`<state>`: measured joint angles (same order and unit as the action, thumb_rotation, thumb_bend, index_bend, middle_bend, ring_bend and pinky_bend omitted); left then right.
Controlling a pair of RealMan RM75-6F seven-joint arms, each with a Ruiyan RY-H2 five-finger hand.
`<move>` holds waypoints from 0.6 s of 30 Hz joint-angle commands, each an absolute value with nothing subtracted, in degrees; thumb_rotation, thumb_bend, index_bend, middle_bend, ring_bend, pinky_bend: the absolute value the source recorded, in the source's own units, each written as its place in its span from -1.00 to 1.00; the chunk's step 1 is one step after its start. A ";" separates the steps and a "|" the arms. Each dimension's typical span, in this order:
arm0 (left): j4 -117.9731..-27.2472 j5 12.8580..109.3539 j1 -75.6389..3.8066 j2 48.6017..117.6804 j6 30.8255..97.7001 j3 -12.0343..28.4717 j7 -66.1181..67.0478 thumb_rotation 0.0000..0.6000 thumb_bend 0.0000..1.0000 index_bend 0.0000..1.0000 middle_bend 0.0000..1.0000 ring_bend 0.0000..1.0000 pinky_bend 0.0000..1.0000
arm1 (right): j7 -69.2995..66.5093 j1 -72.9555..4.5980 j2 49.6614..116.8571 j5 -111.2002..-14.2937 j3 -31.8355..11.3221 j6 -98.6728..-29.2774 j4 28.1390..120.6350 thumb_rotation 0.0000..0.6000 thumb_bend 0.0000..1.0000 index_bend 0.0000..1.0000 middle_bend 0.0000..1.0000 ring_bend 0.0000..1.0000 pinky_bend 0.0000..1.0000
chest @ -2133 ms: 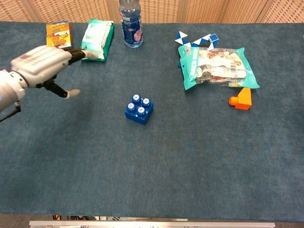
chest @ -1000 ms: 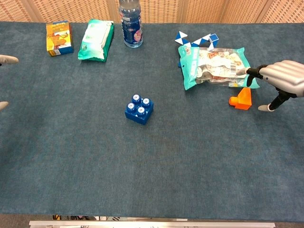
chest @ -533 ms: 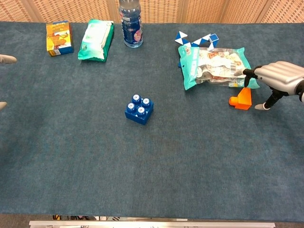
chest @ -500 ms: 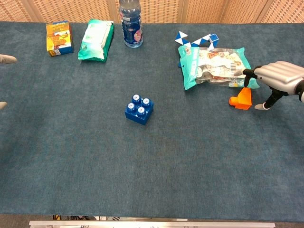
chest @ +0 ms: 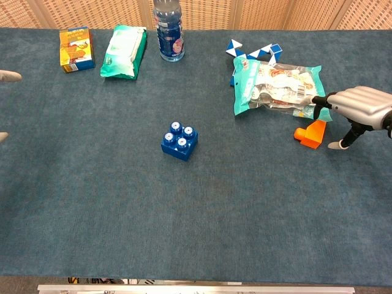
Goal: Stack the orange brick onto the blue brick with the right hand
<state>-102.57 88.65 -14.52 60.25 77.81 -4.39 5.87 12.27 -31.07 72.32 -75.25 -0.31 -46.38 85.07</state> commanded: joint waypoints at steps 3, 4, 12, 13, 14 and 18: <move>-102.70 89.20 -14.36 60.28 77.53 -4.25 6.12 1.00 -0.45 -0.77 -0.69 -0.68 -0.48 | 12.55 -30.14 71.04 -75.74 0.75 -47.53 86.43 1.00 -0.73 -0.73 -0.31 -0.61 -0.43; -102.73 89.30 -14.34 60.28 77.45 -4.24 6.22 1.00 -0.45 -0.77 -0.69 -0.68 -0.48 | 12.51 -29.98 70.89 -75.73 0.86 -47.70 86.54 1.00 -0.73 -0.73 -0.31 -0.61 -0.43; -103.18 89.99 -14.15 60.33 76.95 -4.00 6.81 1.00 -0.45 -0.77 -0.69 -0.68 -0.48 | 12.11 -28.66 70.70 -75.28 1.79 -48.92 86.75 1.00 -0.73 -0.73 -0.31 -0.61 -0.43; -103.23 90.03 -14.12 60.32 76.90 -3.99 6.87 1.00 -0.45 -0.77 -0.69 -0.68 -0.48 | 12.08 -28.57 70.56 -75.42 1.99 -48.92 86.85 1.00 -0.73 -0.73 -0.31 -0.61 -0.42; -103.29 90.10 -14.09 60.31 76.87 -3.96 6.92 1.00 -0.45 -0.77 -0.69 -0.68 -0.48 | 12.06 -28.46 70.41 -75.57 2.19 -48.96 86.94 1.00 -0.73 -0.73 -0.31 -0.61 -0.43; -103.48 90.27 -14.07 60.35 76.60 -3.77 7.17 1.00 -0.45 -0.77 -0.69 -0.68 -0.48 | 11.88 -27.90 69.66 -76.36 2.97 -49.42 87.74 1.00 -0.73 -0.73 -0.31 -0.61 -0.43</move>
